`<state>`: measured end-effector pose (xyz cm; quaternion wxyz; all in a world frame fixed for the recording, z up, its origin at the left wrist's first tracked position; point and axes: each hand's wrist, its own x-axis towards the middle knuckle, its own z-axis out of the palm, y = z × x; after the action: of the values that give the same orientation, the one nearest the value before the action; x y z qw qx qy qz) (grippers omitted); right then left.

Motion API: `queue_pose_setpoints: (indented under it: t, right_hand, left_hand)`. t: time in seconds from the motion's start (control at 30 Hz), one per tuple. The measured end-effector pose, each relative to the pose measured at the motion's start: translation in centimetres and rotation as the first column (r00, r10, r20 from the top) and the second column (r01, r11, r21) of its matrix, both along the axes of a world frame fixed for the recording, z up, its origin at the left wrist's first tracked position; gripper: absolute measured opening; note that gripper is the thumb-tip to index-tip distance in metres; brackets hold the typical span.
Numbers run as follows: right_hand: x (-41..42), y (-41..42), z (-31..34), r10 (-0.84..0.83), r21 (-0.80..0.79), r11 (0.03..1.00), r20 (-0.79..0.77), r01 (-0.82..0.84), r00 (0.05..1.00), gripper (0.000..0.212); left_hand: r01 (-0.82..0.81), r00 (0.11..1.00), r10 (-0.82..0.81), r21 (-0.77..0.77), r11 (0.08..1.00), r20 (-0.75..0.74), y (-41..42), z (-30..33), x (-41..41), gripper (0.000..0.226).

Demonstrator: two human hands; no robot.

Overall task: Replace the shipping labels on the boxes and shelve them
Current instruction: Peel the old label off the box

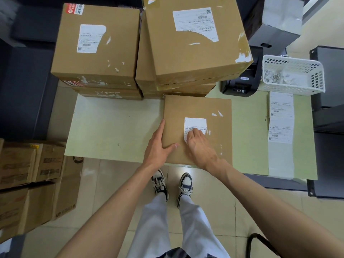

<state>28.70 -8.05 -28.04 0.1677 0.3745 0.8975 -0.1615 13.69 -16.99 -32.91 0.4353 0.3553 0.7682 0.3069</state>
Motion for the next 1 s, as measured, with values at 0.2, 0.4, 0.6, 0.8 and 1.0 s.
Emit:
queue_pose_setpoints:
  t: [0.2, 0.4, 0.6, 0.8, 1.0]
  right_hand:
    - [0.8, 0.4, 0.0, -0.125, -0.008, 0.992, -0.156, 0.125, 0.98, 0.012]
    - [1.7, -0.3, -0.3, -0.203, -0.018, 0.979, -0.247, 0.205, 0.948, 0.029]
    - [1.2, -0.2, -0.5, -0.103, 0.017, 0.994, -0.207, 0.108, 0.973, 0.007]
    - [2.0, 2.6, -0.4, -0.033, -0.016, 0.999, -0.221, 0.031, 0.975, 0.009]
    - [2.6, 3.1, -0.3, -0.162, -0.07, 0.986, -0.269, 0.149, 0.949, 0.014]
  left_hand:
    - [-0.006, 1.0, 0.006, 0.004, 1.0, 0.008, 0.0, 0.0, 0.0, 0.1]
    - [-0.014, 1.0, 0.014, 0.0, 1.0, 0.026, 0.0, 0.0, 0.0, 0.101]
    - [-0.015, 0.999, 0.016, -0.005, 1.0, 0.041, 0.2, -0.1, 0.0, 0.101]
    - [-0.022, 0.999, 0.022, -0.007, 1.0, 0.049, 0.2, 0.1, 0.0, 0.101]
    - [-0.025, 0.997, 0.026, -0.013, 1.0, 0.076, 0.2, 0.0, -0.1, 0.101]
